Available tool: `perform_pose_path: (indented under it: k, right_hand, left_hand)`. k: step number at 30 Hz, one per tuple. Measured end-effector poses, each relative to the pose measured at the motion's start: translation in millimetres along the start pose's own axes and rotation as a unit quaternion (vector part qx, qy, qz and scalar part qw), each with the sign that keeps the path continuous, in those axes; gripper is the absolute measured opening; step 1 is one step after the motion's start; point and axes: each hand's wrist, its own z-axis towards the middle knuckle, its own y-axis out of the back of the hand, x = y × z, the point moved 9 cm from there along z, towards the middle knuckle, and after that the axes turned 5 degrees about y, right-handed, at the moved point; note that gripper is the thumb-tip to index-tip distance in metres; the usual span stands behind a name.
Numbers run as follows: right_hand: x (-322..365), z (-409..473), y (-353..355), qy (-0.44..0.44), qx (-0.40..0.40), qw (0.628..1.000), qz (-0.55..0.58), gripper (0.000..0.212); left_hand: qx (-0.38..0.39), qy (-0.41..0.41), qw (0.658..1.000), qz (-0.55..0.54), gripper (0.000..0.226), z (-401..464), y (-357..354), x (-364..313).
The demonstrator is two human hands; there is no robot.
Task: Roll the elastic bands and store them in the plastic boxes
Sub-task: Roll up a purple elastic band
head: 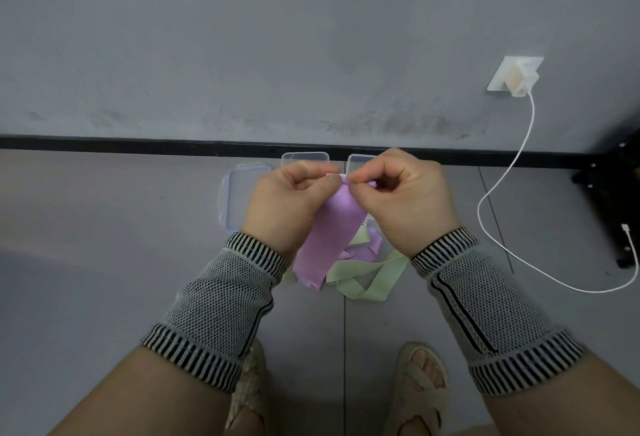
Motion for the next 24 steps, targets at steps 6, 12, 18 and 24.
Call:
perform_pose_path:
  k: [6, 12, 18, 24]
  right_hand:
    - [-29.8, -3.6, -0.4, -0.186, 0.015, 0.949, 0.254, 0.028]
    - [-20.6, -4.5, 1.5, -0.112, 0.031, 0.99, 0.082, 0.015]
    - [-21.4, -3.3, 4.2, -0.101, 0.009, 0.992, 0.076, 0.018]
    - [-23.3, -2.7, -0.6, -0.108, 0.039, 0.989, 0.095, 0.021]
  left_hand:
    - [-0.02, -0.016, 1.0, -0.017, 0.01, 1.5, 10.0, -5.1]
    - [0.0, -0.022, 1.0, -0.008, 0.011, -1.1, 4.2, -7.4]
    - [0.014, -0.008, 0.999, -0.038, 0.014, -2.1, 0.8, -6.3]
    - [0.019, -0.043, 0.999, -0.003, 0.012, -5.4, 0.2, -14.8]
